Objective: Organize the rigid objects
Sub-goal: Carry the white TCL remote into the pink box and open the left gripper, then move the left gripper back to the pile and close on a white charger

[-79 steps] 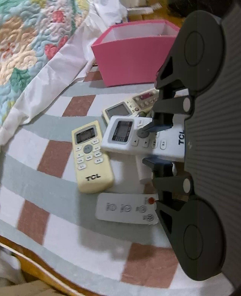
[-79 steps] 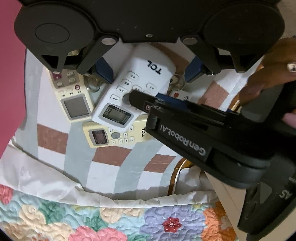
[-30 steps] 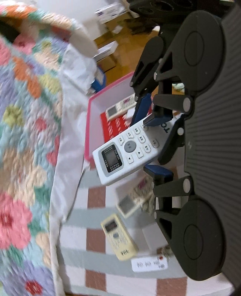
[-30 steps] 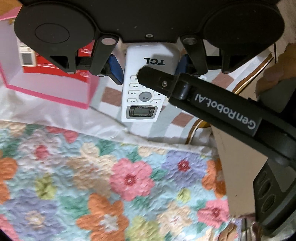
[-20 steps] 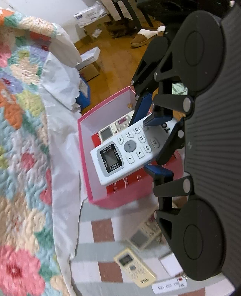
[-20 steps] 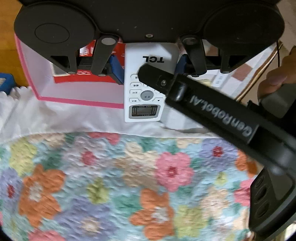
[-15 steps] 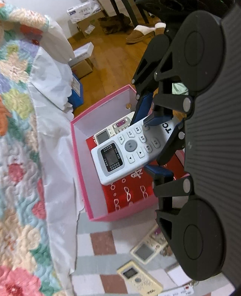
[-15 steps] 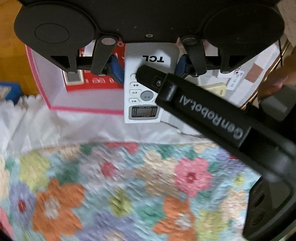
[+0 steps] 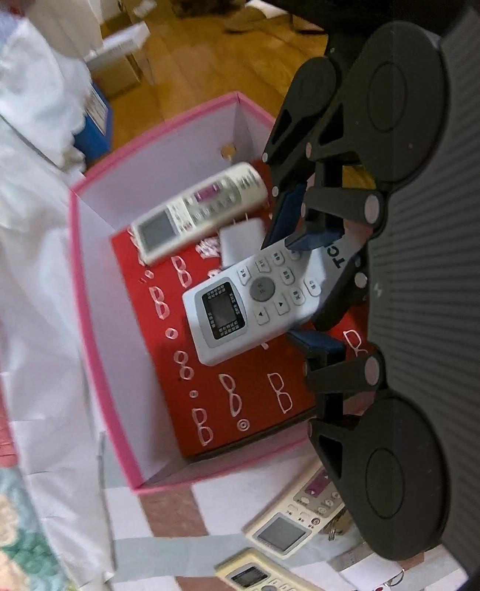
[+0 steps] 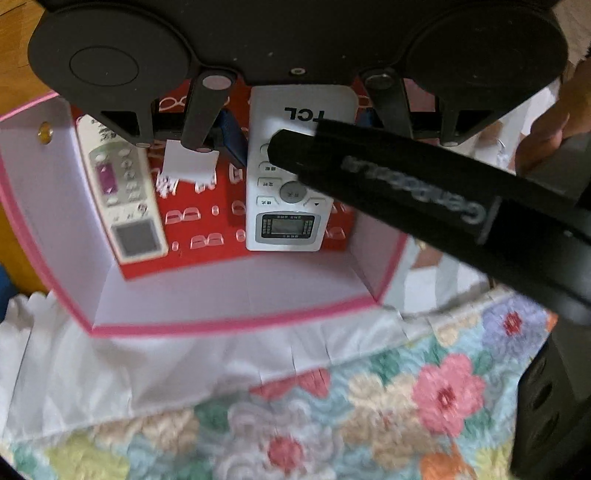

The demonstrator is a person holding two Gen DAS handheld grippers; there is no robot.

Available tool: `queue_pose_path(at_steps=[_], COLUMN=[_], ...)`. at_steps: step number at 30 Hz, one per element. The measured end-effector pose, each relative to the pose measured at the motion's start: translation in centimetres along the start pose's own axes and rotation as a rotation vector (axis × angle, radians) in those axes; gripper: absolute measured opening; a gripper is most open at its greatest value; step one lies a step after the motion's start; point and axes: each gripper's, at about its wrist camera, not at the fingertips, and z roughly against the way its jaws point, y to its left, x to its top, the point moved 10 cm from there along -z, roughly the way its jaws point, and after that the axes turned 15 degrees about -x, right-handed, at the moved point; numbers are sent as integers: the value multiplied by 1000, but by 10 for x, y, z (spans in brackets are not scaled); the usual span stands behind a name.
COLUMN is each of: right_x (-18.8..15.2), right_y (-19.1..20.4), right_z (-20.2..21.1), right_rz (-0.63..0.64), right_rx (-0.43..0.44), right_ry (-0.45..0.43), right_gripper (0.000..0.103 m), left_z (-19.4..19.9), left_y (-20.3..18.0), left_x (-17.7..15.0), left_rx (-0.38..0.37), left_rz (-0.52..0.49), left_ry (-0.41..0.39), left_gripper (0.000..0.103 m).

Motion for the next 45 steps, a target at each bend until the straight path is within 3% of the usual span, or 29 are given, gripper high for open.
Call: queue_pose_path(at_steps=[5, 9, 11, 16, 20, 25, 28, 32, 38, 45], right_x=[-5, -14, -14, -11, -9, -3, -2, 3, 5, -10], right_y=[-4, -6, -11, -15, -14, -4, 15, 48, 104, 157], right_z=[-15, -22, -24, -8, 24, 73, 102, 133, 154, 136], right_rz=[39, 70, 99, 68, 53, -3, 43, 135, 245, 333], right_rx=[-44, -85, -164, -153, -109, -2, 44, 99, 200, 287], right_ry=[84, 122, 110, 92, 20, -89, -134, -171, -190, -107], right_gripper=[63, 61, 68, 68, 69, 70, 70, 70, 71, 71], left_z=[-19, -34, -41, -29, 8, 66, 106, 156, 211, 217], left_y=[-1, 8, 11, 3, -6, -4, 4, 18, 55, 110], left_x=[-2, -9, -10, -9, -2, -10, -18, -32, -54, -86], left_rx=[19, 4, -16, -36, -14, -15, 58, 81, 56, 13], left_rz=[-25, 40, 65, 19, -59, -80, -130, -141, -86, 34], left_ry=[60, 88, 80, 22, -31, -27, -53, -91, -179, -239], left_gripper=[43, 39, 39, 43, 47, 55, 57, 59, 63, 64])
